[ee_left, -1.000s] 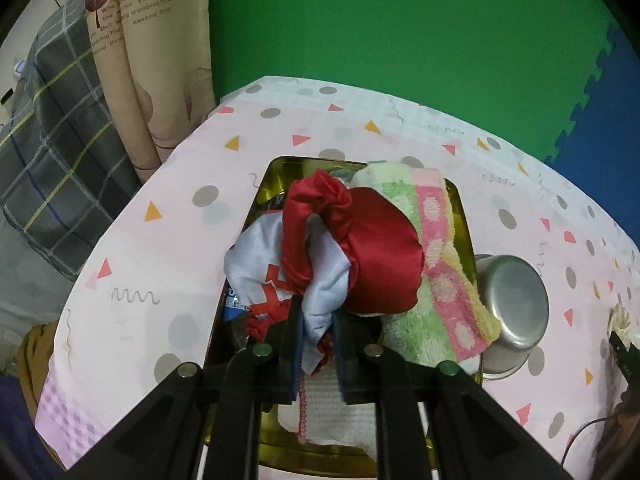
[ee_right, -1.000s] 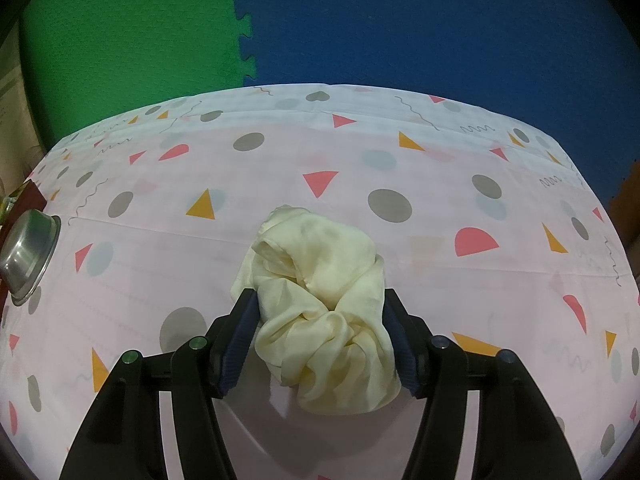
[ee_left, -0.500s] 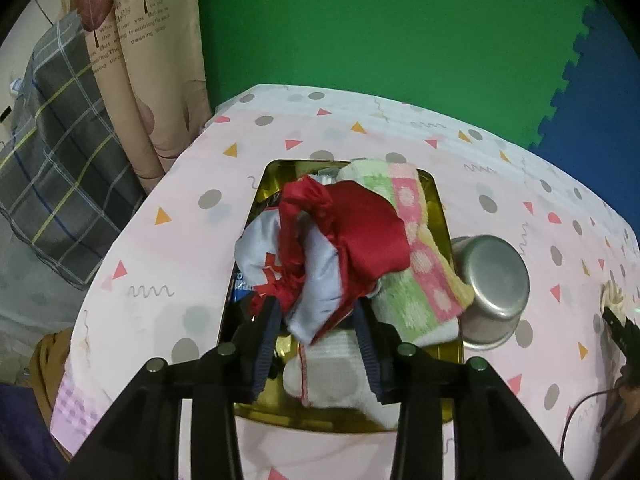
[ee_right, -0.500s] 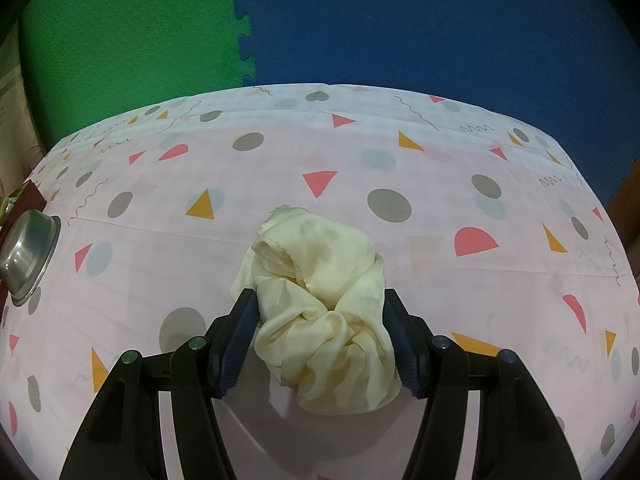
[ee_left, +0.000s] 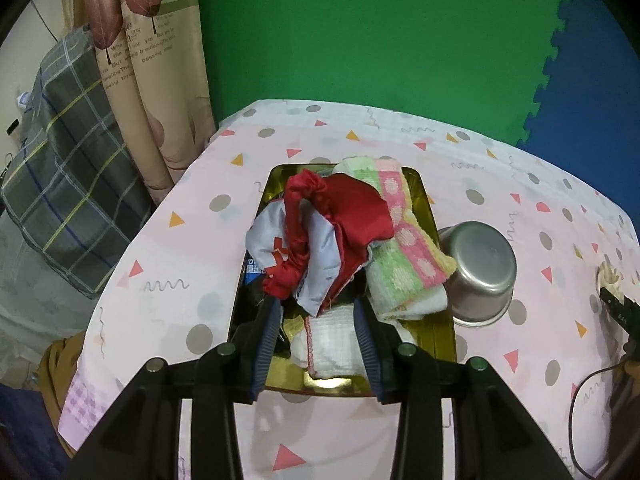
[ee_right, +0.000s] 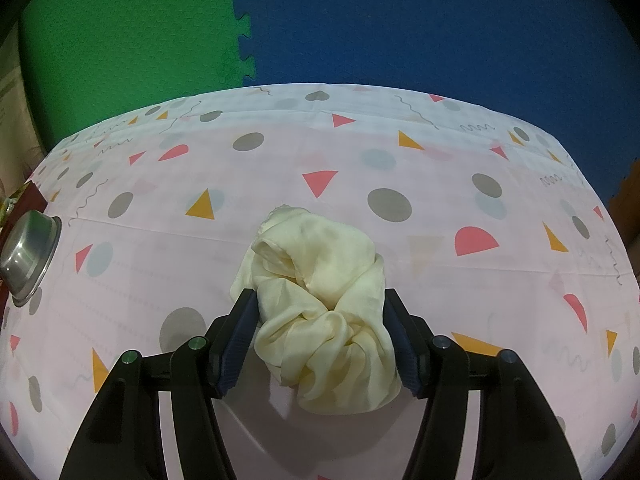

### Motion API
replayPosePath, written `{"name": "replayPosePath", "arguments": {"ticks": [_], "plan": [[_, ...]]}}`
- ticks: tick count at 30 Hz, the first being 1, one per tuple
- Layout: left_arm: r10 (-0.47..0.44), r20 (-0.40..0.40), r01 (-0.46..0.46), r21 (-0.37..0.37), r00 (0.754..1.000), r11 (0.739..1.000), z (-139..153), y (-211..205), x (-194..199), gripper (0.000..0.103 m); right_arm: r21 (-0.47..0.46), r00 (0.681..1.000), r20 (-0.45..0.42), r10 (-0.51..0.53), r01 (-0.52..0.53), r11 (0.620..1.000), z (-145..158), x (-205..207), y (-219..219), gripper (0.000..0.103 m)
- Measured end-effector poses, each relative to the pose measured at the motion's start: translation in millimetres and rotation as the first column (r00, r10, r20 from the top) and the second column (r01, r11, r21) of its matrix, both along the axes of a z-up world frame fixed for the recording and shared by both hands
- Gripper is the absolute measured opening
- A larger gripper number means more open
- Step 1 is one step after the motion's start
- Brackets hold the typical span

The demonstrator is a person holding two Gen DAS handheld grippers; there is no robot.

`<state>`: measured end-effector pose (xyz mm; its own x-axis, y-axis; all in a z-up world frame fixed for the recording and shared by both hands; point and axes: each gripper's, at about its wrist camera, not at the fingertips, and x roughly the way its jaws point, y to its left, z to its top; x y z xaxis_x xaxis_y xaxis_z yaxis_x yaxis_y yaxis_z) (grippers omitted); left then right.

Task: Organize soft objects
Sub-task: 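Carry the satin pouch with the left tool and release it in the tray, then lift the cream scrunchie with the right tool toward the tin tray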

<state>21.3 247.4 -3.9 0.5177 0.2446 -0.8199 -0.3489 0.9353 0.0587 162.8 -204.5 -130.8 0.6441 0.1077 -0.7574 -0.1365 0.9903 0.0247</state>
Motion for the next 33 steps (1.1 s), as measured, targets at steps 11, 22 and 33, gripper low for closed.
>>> {"name": "replayPosePath", "arguments": {"ticks": [11, 22, 33], "plan": [[0.046, 0.008, -0.046, 0.014, 0.999, 0.999, -7, 7, -15, 0.039, -0.004, 1.000, -0.008, -0.028, 0.028, 1.000, 3, -4, 6, 0.055], [0.076, -0.008, -0.076, -0.017, 0.997, 0.997, -24, 21, -22, 0.039, 0.018, 0.999, -0.018, -0.047, 0.048, 0.999, 9, -16, 13, 0.023], [0.077, 0.002, -0.077, -0.019, 0.997, 0.997, -27, 26, -29, 0.039, 0.025, 1.000, 0.018, -0.001, 0.001, 1.000, 33, -37, 35, 0.020]]}}
